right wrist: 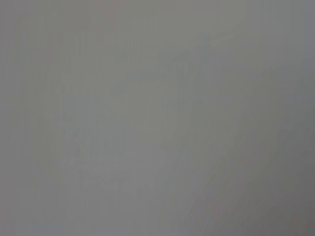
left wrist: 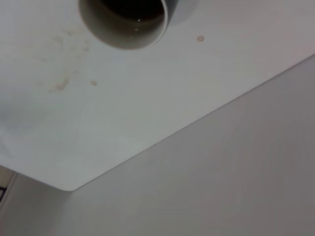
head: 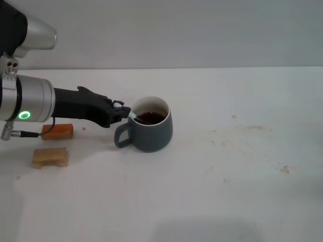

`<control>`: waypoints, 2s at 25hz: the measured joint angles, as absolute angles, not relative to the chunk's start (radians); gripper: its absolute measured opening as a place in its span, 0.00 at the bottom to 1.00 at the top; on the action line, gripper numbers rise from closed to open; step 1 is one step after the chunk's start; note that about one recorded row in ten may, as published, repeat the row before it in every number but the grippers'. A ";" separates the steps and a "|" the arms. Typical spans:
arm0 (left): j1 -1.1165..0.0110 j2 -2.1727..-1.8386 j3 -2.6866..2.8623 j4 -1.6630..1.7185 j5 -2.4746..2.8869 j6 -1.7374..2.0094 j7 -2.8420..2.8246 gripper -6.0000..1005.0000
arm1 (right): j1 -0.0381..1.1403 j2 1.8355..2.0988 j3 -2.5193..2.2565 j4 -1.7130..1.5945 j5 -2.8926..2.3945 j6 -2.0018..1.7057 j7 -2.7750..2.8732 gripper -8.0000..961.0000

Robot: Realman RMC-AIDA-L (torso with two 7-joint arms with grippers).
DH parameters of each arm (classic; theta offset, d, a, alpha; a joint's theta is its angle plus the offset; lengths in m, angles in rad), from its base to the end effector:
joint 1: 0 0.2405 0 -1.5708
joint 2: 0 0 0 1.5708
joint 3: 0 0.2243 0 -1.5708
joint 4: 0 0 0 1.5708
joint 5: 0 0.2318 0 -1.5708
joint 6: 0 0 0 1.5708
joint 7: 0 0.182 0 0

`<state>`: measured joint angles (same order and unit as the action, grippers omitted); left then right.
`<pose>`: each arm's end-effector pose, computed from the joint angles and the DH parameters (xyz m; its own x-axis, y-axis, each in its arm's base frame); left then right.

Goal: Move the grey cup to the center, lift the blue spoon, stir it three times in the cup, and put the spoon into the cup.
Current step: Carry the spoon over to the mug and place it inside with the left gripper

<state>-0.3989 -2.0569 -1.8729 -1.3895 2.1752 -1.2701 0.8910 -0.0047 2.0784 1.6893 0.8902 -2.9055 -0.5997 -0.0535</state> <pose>-0.1647 0.3883 0.0147 0.8375 0.4914 0.2391 0.5462 -0.7385 -0.3953 0.3722 0.3527 0.1104 0.7903 -0.0607 -0.6098 -0.5770 0.2611 -0.7739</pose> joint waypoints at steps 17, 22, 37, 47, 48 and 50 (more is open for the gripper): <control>-0.458 -2.060 -1.850 -1.316 2.109 -1.216 0.908 0.18 | -0.006 2.078 1.689 0.884 -2.907 -0.609 -0.054 0.05; -0.480 -2.060 -1.844 -1.264 2.108 -1.164 0.925 0.18 | -0.006 2.078 1.689 0.883 -2.907 -0.609 -0.054 0.05; -0.478 -2.050 -1.893 -1.244 2.144 -1.168 0.947 0.18 | 0.008 2.077 1.689 0.884 -2.907 -0.608 -0.054 0.05; -0.464 -2.055 -1.924 -1.276 2.143 -1.263 0.943 0.18 | 0.021 2.077 1.689 0.882 -2.907 -0.604 -0.054 0.05; -0.462 -2.057 -1.918 -1.284 2.139 -1.271 0.940 0.18 | 0.022 2.077 1.689 0.880 -2.907 -0.604 -0.054 0.05; -0.462 -2.057 -1.915 -1.286 2.137 -1.274 0.940 0.18 | 0.023 2.077 1.685 0.877 -2.907 -0.605 -0.054 0.05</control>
<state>-0.4617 -2.0572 -1.9150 -1.2864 2.1367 -1.2741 0.9398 0.0231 2.0769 1.6854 0.8774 -2.9068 -0.6045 -0.0536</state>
